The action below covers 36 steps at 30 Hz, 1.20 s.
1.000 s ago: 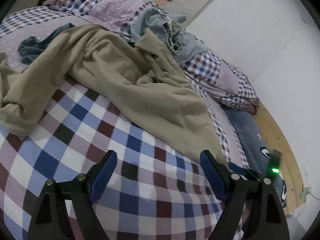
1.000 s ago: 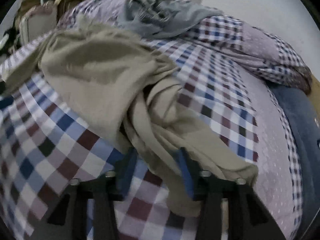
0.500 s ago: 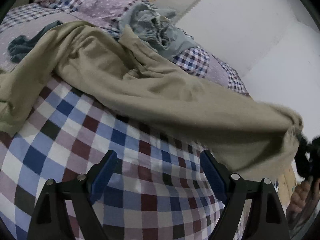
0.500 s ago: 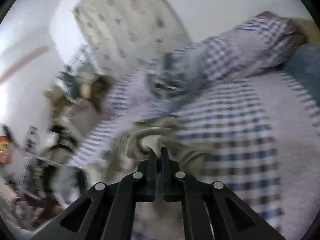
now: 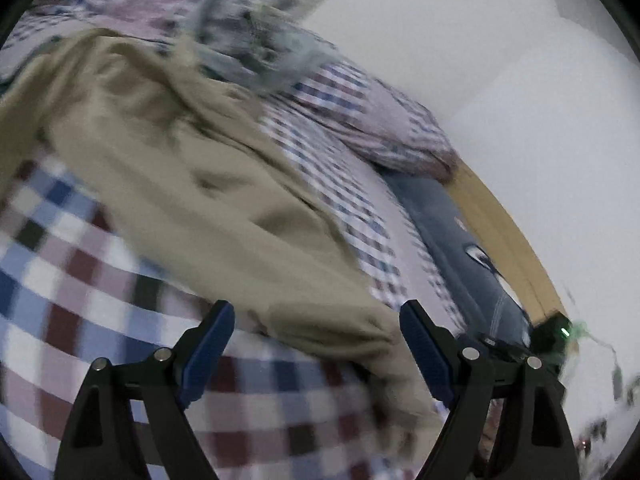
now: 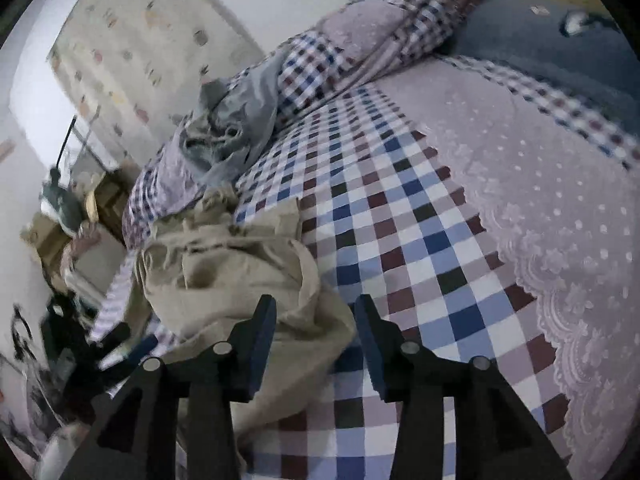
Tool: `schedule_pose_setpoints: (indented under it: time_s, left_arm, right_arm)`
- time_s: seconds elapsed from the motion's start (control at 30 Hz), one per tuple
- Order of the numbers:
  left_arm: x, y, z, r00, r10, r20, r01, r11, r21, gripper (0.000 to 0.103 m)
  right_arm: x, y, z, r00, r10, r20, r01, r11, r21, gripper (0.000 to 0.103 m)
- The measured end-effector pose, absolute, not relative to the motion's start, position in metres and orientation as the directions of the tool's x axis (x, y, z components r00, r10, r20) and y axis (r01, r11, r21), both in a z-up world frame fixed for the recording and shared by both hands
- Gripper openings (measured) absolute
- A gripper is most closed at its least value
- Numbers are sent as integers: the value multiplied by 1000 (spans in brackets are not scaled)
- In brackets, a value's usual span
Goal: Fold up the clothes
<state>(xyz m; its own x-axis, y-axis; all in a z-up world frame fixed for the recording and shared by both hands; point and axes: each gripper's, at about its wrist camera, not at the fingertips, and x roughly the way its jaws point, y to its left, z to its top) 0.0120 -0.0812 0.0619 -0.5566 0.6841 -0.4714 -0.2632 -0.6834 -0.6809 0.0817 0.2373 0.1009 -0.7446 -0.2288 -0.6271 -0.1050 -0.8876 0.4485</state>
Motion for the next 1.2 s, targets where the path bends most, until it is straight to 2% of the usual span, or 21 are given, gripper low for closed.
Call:
schedule_pose_setpoints:
  time_s: [0.13, 0.23, 0.33, 0.43, 0.47, 0.5, 0.63, 0.7, 0.77, 0.83, 0.93, 1.0, 1.1, 1.13, 1.2]
  left_arm:
    - [21, -49, 68, -465, 752, -468, -375, -646, -665, 87]
    - [21, -34, 63, -453, 687, -568, -359, -724, -589, 87]
    - [20, -31, 51, -409, 720, -561, -325, -689, -647, 83]
    - [16, -26, 44, -363, 769, -526, -308, -632, -711, 45]
    - [15, -23, 42, -352, 778, -519, -304, -620, -723, 17]
    - [15, -22, 42, -349, 789, -507, -302, -606, -736, 1]
    - [30, -39, 65, -438, 816, -377, -328, -536, -778, 1]
    - [51, -66, 97, -535, 800, -272, -366, -509, -779, 1]
    - [85, -103, 133, -654, 735, -177, -397, -533, -747, 1]
    - [121, -142, 160, -756, 643, -125, -378, -584, -719, 1]
    - [181, -204, 170, -874, 474, -106, -274, -660, -699, 1]
    - [207, -241, 150, -917, 360, -169, -137, -685, -716, 1]
    - [232, -295, 100, -924, 242, -297, 99, -598, -795, 0]
    - [237, -310, 90, -928, 231, -292, 126, -542, -831, 0]
    - [244, -317, 90, -929, 192, -317, 165, -552, -817, 1]
  right_arm:
    - [84, 236, 94, -749, -265, -608, -46, -894, 446, 45]
    - [84, 237, 90, -742, -283, -607, -35, -888, 458, 45]
    - [89, 238, 90, -744, -304, -595, -13, -883, 468, 45]
    - [93, 235, 92, -744, -320, -586, 13, -885, 466, 45]
    - [95, 234, 93, -744, -322, -586, 20, -886, 462, 45]
    - [96, 233, 92, -742, -320, -588, 22, -890, 456, 45]
    - [102, 234, 90, -743, -303, -596, 18, -900, 435, 45]
    - [103, 238, 91, -750, -285, -596, 6, -905, 425, 45]
    - [104, 242, 90, -753, -284, -593, -3, -900, 436, 45]
    - [104, 247, 89, -755, -286, -590, -11, -894, 447, 45]
    - [101, 246, 86, -743, -304, -596, -4, -889, 458, 45]
    - [99, 238, 81, -730, -318, -605, 10, -890, 456, 45]
    - [92, 218, 70, -697, -345, -629, 40, -895, 445, 45]
    - [89, 211, 66, -686, -356, -635, 48, -892, 449, 45]
    - [83, 199, 59, -665, -379, -644, 61, -886, 459, 45]
